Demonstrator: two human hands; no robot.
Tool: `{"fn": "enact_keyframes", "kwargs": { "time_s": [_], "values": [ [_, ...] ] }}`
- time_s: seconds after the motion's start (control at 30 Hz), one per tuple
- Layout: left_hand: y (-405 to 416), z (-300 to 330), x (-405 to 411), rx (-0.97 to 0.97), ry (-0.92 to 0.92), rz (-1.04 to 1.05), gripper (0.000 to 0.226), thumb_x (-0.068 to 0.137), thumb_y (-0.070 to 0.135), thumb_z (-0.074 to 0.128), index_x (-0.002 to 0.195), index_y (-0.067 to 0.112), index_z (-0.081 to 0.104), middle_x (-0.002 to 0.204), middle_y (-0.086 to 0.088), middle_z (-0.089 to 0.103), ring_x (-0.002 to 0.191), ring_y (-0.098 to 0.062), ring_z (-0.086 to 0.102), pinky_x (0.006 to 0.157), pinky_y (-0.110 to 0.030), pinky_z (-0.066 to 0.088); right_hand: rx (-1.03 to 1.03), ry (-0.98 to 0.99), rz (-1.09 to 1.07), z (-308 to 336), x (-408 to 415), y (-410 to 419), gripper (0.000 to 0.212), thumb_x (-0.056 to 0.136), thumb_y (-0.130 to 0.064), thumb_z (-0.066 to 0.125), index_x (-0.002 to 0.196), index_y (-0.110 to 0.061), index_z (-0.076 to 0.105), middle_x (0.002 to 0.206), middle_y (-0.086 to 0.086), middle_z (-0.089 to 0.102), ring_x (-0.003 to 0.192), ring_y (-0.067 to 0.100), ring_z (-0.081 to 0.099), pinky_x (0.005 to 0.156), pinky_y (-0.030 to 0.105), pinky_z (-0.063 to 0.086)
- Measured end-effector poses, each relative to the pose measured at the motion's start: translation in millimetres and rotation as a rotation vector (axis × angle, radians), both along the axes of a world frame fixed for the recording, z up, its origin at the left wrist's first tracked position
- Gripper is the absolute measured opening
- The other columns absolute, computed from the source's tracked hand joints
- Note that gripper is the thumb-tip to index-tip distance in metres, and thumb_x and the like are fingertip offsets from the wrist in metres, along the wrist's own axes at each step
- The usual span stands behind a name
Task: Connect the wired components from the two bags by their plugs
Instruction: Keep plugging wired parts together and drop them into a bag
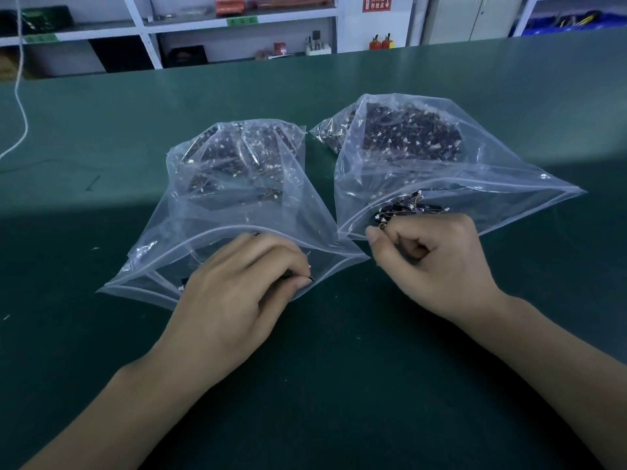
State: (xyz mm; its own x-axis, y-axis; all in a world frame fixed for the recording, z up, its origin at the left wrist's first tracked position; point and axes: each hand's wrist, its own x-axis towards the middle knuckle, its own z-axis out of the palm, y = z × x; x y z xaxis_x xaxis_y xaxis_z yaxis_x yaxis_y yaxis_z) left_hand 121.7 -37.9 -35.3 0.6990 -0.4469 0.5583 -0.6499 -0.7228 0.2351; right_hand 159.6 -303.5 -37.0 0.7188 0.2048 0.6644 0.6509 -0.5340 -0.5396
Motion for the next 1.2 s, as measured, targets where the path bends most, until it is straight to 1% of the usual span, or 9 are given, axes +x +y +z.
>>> {"fn": "enact_keyframes", "kwargs": {
  "time_s": [0.13,0.23,0.37,0.5,0.63,0.73,0.9,1.1,1.2],
  "values": [
    [-2.9,-3.0,-2.7,-0.141,0.017,-0.025,0.007,0.103,0.021,0.068,0.105,0.019,0.074,0.112,0.017,0.068,0.1,-0.008,0.068,0.081,-0.026,0.054,-0.034,-0.008,0.068,-6.2,-1.2,2.2,0.051,0.102,-0.026,0.064,0.057,-0.009,0.049,0.054,-0.006,0.025,0.049,0.018,0.033,0.049,0.034,0.031],
    [-5.9,-1.5,-4.6,-0.245,-0.007,-0.045,0.007,0.101,0.017,0.071,0.102,0.014,0.077,0.114,0.012,0.069,0.094,-0.013,0.07,0.073,-0.028,0.057,-0.049,0.023,0.153,-6.8,-3.7,2.2,0.04,0.102,-0.028,0.066,0.067,-0.009,0.065,0.052,-0.004,0.032,0.049,0.014,0.036,0.051,0.027,0.031],
    [-12.3,4.3,-11.4,-0.39,-0.041,-0.087,0.008,0.099,0.014,0.072,0.097,0.008,0.076,0.112,0.006,0.063,0.089,-0.011,0.07,0.068,-0.017,0.056,-0.109,0.047,0.261,-1.2,-11.3,4.0,0.018,0.097,-0.035,0.073,0.094,-0.018,0.075,0.054,-0.007,0.034,0.048,0.01,0.036,0.056,0.016,0.029],
    [-17.0,8.9,-16.9,-0.526,0.03,-0.14,0.004,0.099,0.018,0.072,0.1,0.022,0.07,0.103,0.006,0.064,0.087,-0.016,0.071,0.071,-0.016,0.056,-0.115,0.047,0.323,-1.6,-15.3,8.5,0.028,0.092,-0.044,0.079,0.106,-0.02,0.077,0.054,-0.006,0.038,0.048,0.008,0.035,0.058,0.012,0.028],
    [-21.3,6.9,-18.5,-0.625,0.167,-0.185,0.004,0.104,0.031,0.067,0.103,0.034,0.065,0.102,0.013,0.069,0.092,-0.02,0.075,0.08,-0.02,0.056,-0.055,-0.025,0.301,-5.6,-14.1,13.8,0.012,0.096,-0.025,0.08,0.095,-0.013,0.079,0.055,-0.003,0.037,0.051,0.006,0.032,0.058,0.01,0.027],
    [-21.2,2.4,-17.2,-0.617,0.175,-0.172,0.005,0.103,0.027,0.068,0.105,0.03,0.065,0.104,0.012,0.069,0.095,-0.021,0.075,0.083,-0.021,0.057,-0.025,-0.048,0.263,-6.3,-11.8,12.9,0.007,0.095,-0.016,0.081,0.09,-0.011,0.08,0.054,-0.002,0.037,0.052,0.005,0.033,0.06,0.008,0.027],
    [-19.3,1.4,-14.6,-0.502,0.084,-0.115,0.019,0.097,0.024,0.075,0.114,0.027,0.069,0.109,0.012,0.068,0.097,-0.017,0.074,0.077,-0.025,0.059,-0.066,-0.078,0.224,-6.9,-10.0,10.6,0.007,0.095,-0.02,0.08,0.091,-0.014,0.08,0.054,-0.004,0.038,0.052,0.002,0.033,0.06,0.009,0.027],
    [-17.8,3.3,-12.5,-0.401,-0.019,-0.066,0.008,0.098,0.019,0.076,0.103,0.015,0.08,0.103,0.006,0.065,0.089,-0.015,0.069,0.078,-0.021,0.052,-0.073,-0.143,0.202,-9.2,-7.0,8.2,0.007,0.097,-0.02,0.08,0.095,-0.014,0.083,0.061,-0.01,0.045,0.056,-0.004,0.038,0.064,0.007,0.031],
    [-17.5,2.0,-11.4,-0.397,-0.014,-0.031,0.007,0.096,0.016,0.078,0.103,0.014,0.08,0.104,0.006,0.064,0.089,-0.018,0.069,0.076,-0.027,0.055,-0.013,-0.193,0.176,-9.3,-5.6,7.5,0.006,0.096,-0.015,0.081,0.101,-0.013,0.084,0.068,-0.013,0.05,0.061,-0.007,0.044,0.067,0.007,0.035]
  ]
}}
